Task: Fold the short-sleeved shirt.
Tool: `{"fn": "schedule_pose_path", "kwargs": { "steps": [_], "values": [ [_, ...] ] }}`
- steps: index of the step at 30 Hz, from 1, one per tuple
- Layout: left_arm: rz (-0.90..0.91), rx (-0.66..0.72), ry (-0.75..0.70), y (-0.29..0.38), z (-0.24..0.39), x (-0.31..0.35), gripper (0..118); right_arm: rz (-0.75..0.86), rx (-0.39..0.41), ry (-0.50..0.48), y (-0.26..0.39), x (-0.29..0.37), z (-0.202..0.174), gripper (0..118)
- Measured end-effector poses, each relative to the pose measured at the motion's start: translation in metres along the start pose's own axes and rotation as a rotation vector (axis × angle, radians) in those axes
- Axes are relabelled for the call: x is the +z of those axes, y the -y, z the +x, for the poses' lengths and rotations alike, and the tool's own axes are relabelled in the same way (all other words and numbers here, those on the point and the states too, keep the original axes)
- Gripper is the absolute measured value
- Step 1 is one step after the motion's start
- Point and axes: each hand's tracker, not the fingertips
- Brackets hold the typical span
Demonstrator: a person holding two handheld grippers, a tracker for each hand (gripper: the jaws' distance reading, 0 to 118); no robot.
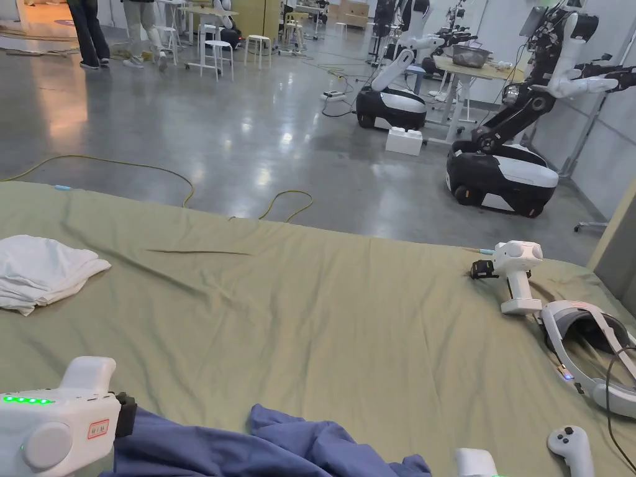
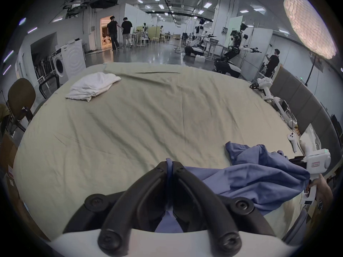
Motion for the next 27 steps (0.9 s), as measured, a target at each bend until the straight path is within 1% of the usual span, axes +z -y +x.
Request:
{"fn": "schedule_pose_path", "kwargs": {
  "steps": [1,2,3,4,5,6,9,11,12,14,22,25,27],
  "values": [
    [0.003,0.000,0.002,0.003,0.001,0.003,6,0.023,-0.027,-0.053,0.004,-0.001,0.001,30],
    [0.006,0.001,0.002,0.005,0.002,0.006,6,0.053,-0.045,-0.065,0.005,0.001,0.001,20],
    [0.007,0.003,0.000,0.009,0.003,0.007,6,0.063,-0.050,-0.036,0.006,0.003,-0.001,20],
    [0.007,0.004,-0.001,0.011,0.003,0.009,6,0.057,-0.053,-0.044,0.005,0.003,-0.002,15],
    [0.005,0.007,-0.001,0.014,0.003,0.010,6,0.056,-0.061,-0.078,0.007,0.002,0.000,5],
    [0.005,0.009,0.000,0.017,0.004,0.011,6,0.064,-0.059,-0.075,0.008,0.005,-0.001,1],
    [0.015,0.008,-0.003,0.019,0.004,0.019,6,0.153,-0.010,-0.041,0.011,0.024,-0.002,1],
    [0.048,0.013,-0.004,0.016,0.005,0.028,6,0.234,-0.006,-0.042,0.009,0.044,0.001,1],
    [0.070,0.013,-0.006,0.012,0.005,0.034,6,0.280,-0.012,-0.061,0.007,0.057,0.004,1],
    [0.117,0.017,-0.007,0.004,0.005,0.048,6,0.355,-0.013,-0.034,0.003,0.082,0.007,0],
    [0.306,0.004,-0.015,-0.050,-0.002,0.110,6,0.619,0.057,0.020,-0.024,0.188,0.020,0],
    [0.357,-0.002,-0.026,-0.078,-0.009,0.134,6,0.694,0.052,0.029,-0.040,0.219,0.030,0],
    [0.388,-0.001,-0.042,-0.097,-0.014,0.148,6,0.742,0.049,0.065,-0.051,0.240,0.036,0]
  ]
}}
